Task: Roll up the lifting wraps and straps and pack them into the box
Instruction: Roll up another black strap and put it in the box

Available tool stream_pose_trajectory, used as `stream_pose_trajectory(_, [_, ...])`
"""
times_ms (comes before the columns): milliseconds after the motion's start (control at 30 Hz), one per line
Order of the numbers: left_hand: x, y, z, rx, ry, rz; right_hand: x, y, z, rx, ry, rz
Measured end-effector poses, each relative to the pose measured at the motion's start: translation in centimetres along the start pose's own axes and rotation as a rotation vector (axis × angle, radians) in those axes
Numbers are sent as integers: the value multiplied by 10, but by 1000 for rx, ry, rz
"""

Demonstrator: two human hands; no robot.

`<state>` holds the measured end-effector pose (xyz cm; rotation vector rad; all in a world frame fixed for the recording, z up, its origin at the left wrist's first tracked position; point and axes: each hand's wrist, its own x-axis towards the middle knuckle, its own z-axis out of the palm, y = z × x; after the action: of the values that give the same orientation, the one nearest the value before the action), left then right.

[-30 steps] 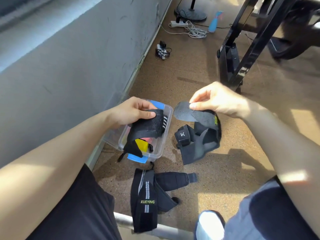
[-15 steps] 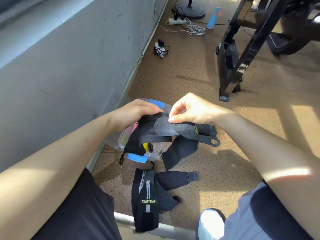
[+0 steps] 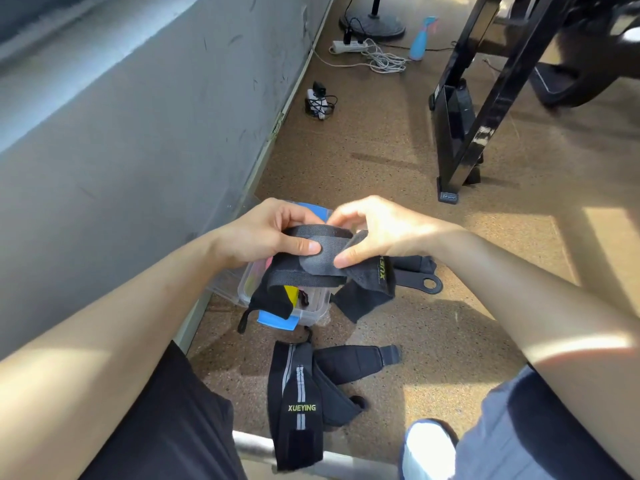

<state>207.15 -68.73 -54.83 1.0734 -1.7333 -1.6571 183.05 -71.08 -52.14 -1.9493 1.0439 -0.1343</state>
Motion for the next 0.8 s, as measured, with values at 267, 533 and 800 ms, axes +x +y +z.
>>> stream_pose_trajectory(267, [2, 2, 1, 41, 37, -42, 2, -4, 4, 13, 10, 52])
stream_pose_trajectory(533, [3, 3, 6, 62, 91, -54, -3, -7, -5, -30, 54, 53])
stream_pose_trajectory(800, [-5, -2, -13, 356, 48, -240, -17, 32, -38, -325, 108, 237])
